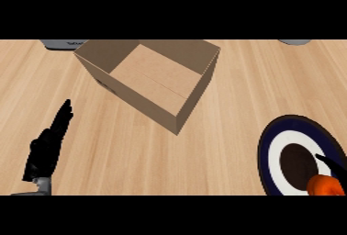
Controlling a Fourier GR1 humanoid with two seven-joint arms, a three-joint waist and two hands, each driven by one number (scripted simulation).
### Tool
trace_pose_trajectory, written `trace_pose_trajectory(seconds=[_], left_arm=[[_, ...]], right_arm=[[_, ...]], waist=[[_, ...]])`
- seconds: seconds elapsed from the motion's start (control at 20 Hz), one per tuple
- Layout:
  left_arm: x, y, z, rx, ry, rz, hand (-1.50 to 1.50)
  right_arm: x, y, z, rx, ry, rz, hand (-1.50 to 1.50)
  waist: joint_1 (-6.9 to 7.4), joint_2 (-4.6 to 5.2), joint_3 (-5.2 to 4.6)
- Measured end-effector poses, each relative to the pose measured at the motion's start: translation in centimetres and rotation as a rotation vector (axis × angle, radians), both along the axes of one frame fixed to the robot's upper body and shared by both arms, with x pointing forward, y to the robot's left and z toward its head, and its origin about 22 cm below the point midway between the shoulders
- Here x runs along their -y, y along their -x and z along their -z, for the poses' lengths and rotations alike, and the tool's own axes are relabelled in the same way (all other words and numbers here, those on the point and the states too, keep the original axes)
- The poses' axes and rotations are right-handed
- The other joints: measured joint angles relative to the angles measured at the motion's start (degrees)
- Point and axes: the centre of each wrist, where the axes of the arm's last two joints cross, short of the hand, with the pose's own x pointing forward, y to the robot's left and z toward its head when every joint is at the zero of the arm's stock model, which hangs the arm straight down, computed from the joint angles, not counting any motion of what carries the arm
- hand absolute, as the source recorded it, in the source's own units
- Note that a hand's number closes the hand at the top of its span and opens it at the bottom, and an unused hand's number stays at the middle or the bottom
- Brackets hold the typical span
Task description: Pick the squash from the plate and place it in the cardboard box
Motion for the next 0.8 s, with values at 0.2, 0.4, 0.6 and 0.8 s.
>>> trace_pose_trajectory(seconds=[0.2,0.4,0.6,0.8], left_arm=[[-0.4,0.1,0.1,0.004,-0.007,-0.002,0.00],[0.3,0.1,0.0,0.006,-0.007,0.002,0.00],[0.0,-0.2,0.5,0.005,-0.007,0.004,0.00],[1.3,-1.0,-0.1,0.018,-0.004,0.050,0.00]], right_arm=[[0.2,-0.4,0.6,0.035,0.013,-0.007,1.50],[0.1,-0.7,0.8,0.100,0.123,-0.003,1.50],[0.1,-1.0,0.5,0.164,0.187,-0.033,1.50],[-1.4,-5.9,-1.3,0.234,0.237,-0.243,1.50]], waist=[[0.03,-0.04,-0.08],[0.06,-0.03,-0.06],[0.06,0.00,-0.02],[3.20,0.62,0.09]])
